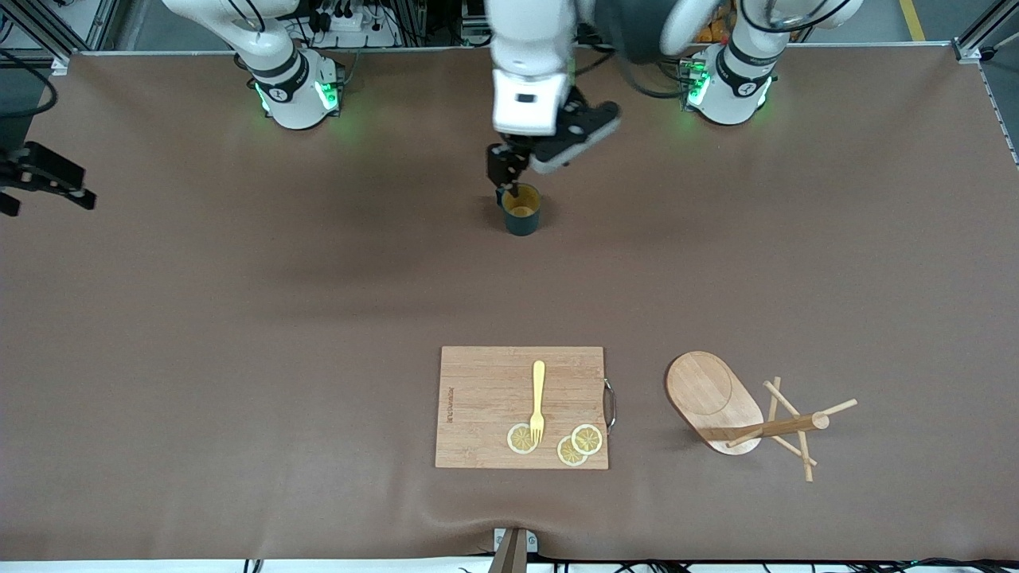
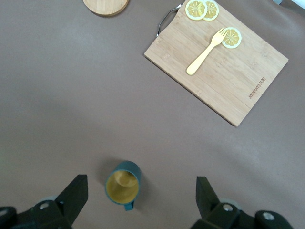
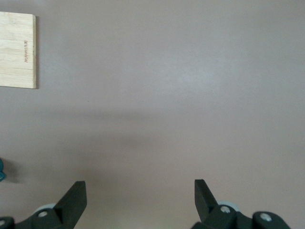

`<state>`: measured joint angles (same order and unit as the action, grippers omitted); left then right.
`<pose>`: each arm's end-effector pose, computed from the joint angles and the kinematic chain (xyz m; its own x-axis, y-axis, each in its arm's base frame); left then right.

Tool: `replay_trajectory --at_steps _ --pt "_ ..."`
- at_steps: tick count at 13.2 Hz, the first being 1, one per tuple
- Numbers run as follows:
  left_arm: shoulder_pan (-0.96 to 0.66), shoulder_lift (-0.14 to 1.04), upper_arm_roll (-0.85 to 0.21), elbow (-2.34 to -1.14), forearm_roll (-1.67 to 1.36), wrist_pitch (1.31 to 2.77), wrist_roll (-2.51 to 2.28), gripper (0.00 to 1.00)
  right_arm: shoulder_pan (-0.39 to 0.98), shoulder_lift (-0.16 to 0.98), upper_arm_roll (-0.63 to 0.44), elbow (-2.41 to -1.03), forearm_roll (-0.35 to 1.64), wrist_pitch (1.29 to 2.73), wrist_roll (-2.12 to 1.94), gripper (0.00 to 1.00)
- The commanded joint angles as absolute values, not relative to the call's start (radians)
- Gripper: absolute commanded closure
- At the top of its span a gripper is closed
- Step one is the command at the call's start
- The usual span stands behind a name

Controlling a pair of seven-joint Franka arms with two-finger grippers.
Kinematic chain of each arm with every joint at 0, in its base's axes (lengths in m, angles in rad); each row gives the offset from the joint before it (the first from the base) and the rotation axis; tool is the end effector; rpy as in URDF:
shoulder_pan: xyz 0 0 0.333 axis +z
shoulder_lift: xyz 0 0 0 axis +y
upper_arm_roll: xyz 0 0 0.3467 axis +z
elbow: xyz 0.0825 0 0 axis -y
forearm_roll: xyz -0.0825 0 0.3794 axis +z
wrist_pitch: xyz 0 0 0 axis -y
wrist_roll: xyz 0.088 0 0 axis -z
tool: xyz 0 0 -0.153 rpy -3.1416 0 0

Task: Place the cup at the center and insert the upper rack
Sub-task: 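Retract the right gripper while the left gripper reaches the mug handle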

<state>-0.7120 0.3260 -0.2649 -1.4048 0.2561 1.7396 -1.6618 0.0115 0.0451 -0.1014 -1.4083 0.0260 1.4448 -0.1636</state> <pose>0.4202 -0.5178 0.5117 0.7782 0.6056 0.1662 0.6094 -0.7922 0.0328 0.5501 -0.0438 0.6484 0.9970 0.0769 -0.0048 0.0768 -0.9968 -0.0223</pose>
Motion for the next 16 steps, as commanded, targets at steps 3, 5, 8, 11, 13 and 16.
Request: replay_trajectory --at_steps 3,5,8,11,13,16 --pt "-0.888 0.488 -0.250 -1.315 0.416 1.743 -1.838 0.00 0.008 0.041 -0.097 -1.423 -0.043 1.465 -0.176 0.00" --pt "-0.954 0.537 -0.249 -1.309 0.475 1.743 -1.937 0.00 0.008 0.041 -0.097 -1.431 -0.041 1.459 -0.173 0.00" --pt "-1.052 0.636 -0.236 -1.289 0.578 1.743 -2.147 0.00 0.008 0.035 -0.095 -1.447 -0.028 1.427 -0.176 0.00" --pt "-1.191 0.695 -0.117 -1.284 0.592 1.743 -2.245 0.00 0.008 0.041 -0.095 -1.457 -0.028 1.359 -0.172 0.00" --pt "-1.252 0.716 -0.072 -1.285 0.591 1.717 -2.301 0.00 0.008 0.040 -0.094 -1.450 -0.028 1.350 -0.172 0.00" --pt "-1.281 0.767 -0.066 -1.285 0.592 1.686 -2.356 0.00 0.008 0.041 -0.092 -1.450 -0.026 1.348 -0.172 0.00"
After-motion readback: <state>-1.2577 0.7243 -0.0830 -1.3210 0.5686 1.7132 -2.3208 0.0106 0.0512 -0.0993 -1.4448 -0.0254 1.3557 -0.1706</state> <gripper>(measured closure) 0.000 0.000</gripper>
